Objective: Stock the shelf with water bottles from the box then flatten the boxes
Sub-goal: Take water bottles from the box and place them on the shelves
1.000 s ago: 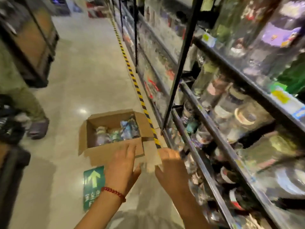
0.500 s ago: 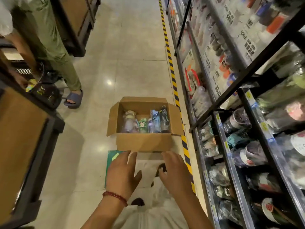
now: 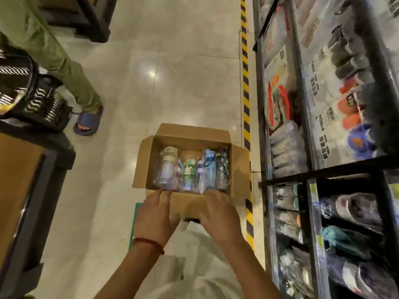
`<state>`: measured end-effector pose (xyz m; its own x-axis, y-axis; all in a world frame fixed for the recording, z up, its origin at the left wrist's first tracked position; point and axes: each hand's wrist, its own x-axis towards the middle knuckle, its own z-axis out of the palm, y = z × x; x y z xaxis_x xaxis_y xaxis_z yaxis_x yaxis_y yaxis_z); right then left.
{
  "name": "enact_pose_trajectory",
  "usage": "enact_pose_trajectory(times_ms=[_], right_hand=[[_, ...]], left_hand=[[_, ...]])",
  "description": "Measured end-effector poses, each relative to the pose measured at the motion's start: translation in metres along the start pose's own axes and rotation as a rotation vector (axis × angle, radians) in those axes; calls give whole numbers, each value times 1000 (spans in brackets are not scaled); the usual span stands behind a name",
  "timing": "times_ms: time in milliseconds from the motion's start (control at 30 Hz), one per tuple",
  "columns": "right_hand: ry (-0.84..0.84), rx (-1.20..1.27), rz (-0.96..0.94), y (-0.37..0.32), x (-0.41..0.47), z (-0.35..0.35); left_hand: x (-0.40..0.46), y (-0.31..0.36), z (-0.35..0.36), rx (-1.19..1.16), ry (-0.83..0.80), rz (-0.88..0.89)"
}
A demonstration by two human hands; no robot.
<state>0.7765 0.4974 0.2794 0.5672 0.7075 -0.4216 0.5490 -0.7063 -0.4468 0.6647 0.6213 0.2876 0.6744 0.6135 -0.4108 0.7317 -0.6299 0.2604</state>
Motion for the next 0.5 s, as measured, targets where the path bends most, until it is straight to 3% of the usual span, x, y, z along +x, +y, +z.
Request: enact_pose_trajectory(times_ms=[233,500], right_hand=[[-153,-38,71,56,144,30],[-171,84,443,170,266,145]], left_hand=[[139,-11,62,-33,-63,-43],[278,-34,206,-94,-261,-87]])
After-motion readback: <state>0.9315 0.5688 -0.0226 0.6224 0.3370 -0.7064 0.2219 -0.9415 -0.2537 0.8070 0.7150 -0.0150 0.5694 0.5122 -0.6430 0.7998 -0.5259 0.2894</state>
